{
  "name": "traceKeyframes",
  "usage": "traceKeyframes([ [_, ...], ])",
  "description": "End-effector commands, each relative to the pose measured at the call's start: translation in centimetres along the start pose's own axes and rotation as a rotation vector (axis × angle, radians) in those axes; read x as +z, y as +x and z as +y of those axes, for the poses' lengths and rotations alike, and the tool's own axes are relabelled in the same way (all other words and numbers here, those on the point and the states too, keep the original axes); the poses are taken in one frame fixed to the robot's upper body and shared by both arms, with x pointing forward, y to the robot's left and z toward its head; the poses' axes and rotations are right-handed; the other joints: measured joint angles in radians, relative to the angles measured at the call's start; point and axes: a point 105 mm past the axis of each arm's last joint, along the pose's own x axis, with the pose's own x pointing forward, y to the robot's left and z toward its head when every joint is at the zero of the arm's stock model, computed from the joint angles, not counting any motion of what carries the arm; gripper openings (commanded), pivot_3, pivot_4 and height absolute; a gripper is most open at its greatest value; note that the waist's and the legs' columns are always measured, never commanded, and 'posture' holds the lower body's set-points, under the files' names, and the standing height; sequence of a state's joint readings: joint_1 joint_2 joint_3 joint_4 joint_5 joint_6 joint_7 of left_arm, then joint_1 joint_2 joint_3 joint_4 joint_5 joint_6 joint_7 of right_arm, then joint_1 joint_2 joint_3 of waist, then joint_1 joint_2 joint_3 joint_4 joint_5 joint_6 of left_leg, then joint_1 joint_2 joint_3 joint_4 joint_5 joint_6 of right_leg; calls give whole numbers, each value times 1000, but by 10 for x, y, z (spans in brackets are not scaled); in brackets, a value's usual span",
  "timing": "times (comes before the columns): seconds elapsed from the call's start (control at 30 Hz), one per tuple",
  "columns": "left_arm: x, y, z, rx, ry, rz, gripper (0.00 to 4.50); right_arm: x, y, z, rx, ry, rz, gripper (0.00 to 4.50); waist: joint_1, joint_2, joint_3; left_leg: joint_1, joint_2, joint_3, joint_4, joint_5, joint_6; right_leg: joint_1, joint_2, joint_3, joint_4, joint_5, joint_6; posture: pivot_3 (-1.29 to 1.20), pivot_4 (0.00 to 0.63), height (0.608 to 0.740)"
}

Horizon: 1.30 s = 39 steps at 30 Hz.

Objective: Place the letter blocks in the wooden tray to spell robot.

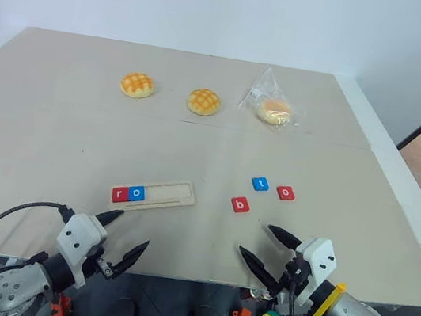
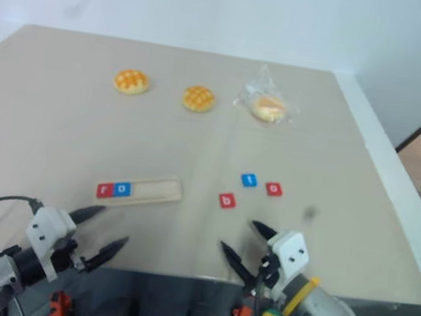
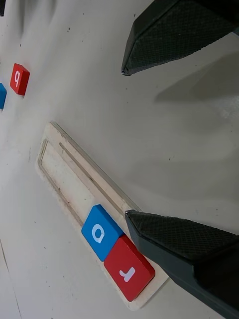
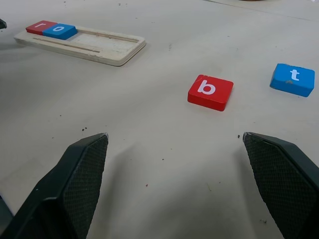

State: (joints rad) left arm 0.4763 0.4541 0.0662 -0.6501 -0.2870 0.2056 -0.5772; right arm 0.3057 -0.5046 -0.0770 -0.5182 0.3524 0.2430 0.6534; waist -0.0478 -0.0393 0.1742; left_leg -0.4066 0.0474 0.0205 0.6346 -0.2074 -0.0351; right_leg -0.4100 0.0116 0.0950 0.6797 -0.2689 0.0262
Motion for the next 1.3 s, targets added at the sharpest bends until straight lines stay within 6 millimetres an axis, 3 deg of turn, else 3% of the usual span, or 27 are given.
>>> traceKeyframes([
  [0.03,11,3,-7,-48,2,-33,4500,14,-2,2,30,-39,-32,4488,0,0,0,0,0,0,0,0,0,0,0,0,0,0,0,0,150,740],
  [0.5,20,7,-15,-159,-10,-72,4500,15,-2,11,86,-62,-23,4488,0,0,0,0,0,0,0,0,0,0,1,0,0,0,0,0,150,740],
  [0.67,33,16,22,-90,72,-102,4500,29,11,8,125,-102,-78,4488,0,0,0,1,-1,0,2,0,0,1,1,-1,0,0,0,0,150,740],
  [0.93,37,40,61,-323,303,13,4500,47,44,10,254,-162,-136,4488,1,-1,0,0,-1,-1,2,1,1,1,2,-5,1,2,-1,0,150,740],
  [1.1,35,64,81,-516,234,119,4500,51,57,6,297,-223,-151,4488,6,-1,1,-2,-2,-3,1,0,1,1,1,-8,1,2,6,0,150,740],
  [1.3,42,75,91,-622,188,165,4500,55,57,-1,263,-245,-161,4488,0,-1,1,-4,-1,-6,2,-3,4,0,2,-10,1,1,5,0,150,740],
])
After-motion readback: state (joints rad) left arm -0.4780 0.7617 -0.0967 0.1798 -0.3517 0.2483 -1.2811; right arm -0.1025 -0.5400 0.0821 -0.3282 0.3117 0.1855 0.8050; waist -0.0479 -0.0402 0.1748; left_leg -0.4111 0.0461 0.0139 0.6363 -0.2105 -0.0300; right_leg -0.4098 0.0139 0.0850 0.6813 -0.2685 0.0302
